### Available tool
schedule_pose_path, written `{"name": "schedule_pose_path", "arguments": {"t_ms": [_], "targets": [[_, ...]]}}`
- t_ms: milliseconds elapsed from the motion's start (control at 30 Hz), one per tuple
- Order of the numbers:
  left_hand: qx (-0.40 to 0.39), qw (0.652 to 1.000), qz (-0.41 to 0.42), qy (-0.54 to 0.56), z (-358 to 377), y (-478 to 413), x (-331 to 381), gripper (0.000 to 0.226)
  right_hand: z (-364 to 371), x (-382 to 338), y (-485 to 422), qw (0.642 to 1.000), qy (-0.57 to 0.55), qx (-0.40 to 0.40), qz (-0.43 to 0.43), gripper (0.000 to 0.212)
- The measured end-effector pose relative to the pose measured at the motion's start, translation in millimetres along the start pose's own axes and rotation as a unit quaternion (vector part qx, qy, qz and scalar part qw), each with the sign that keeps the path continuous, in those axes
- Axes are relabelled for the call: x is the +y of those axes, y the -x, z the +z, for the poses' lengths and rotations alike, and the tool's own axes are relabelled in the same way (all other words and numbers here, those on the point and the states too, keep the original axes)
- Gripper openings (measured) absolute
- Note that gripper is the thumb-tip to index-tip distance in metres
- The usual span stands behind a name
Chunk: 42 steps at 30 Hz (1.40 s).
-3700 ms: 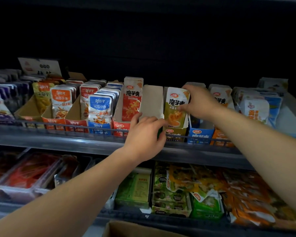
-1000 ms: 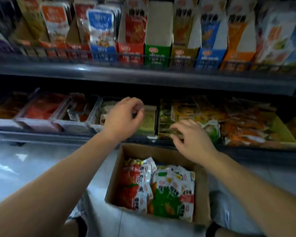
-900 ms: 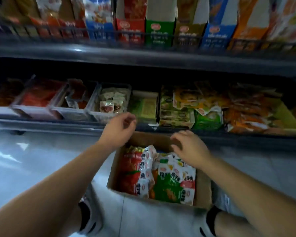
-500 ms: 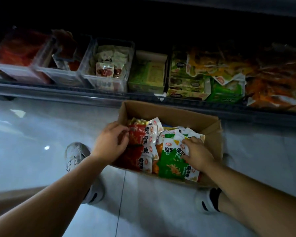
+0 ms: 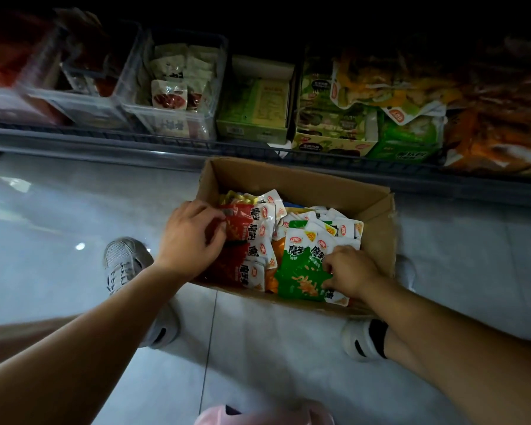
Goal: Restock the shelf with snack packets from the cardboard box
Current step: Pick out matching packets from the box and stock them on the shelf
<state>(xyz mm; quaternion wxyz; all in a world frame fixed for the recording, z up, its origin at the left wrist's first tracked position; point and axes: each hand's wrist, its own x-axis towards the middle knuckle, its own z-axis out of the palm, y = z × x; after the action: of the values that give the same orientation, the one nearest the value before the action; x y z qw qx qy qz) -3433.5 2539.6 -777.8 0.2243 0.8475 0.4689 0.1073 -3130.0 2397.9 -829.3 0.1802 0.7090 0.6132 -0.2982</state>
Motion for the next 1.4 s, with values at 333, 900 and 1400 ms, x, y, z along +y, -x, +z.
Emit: {"name": "schedule_pose_path", "arguments": {"t_ms": [333, 900, 1400], "targets": [[-0.102, 0.991, -0.016, 0.081, -6.9, -6.6, 39.4, 0.043, -57.4, -17.5, 18.7, 0.971, -0.213, 0.045, -0.097, 0.006], [-0.102, 0.875, -0.273, 0.386, 17.9, 9.7, 42.1, 0.021, -13.3, 4.3, -1.5, 0.980, -0.165, 0.055, 0.096, 0.068], [-0.125, 0.872, -0.281, 0.380, 19.5, 7.5, 45.8, 0.035, -47.8, -2.7, 1.1, 0.929, -0.360, 0.081, 0.000, 0.018]]}}
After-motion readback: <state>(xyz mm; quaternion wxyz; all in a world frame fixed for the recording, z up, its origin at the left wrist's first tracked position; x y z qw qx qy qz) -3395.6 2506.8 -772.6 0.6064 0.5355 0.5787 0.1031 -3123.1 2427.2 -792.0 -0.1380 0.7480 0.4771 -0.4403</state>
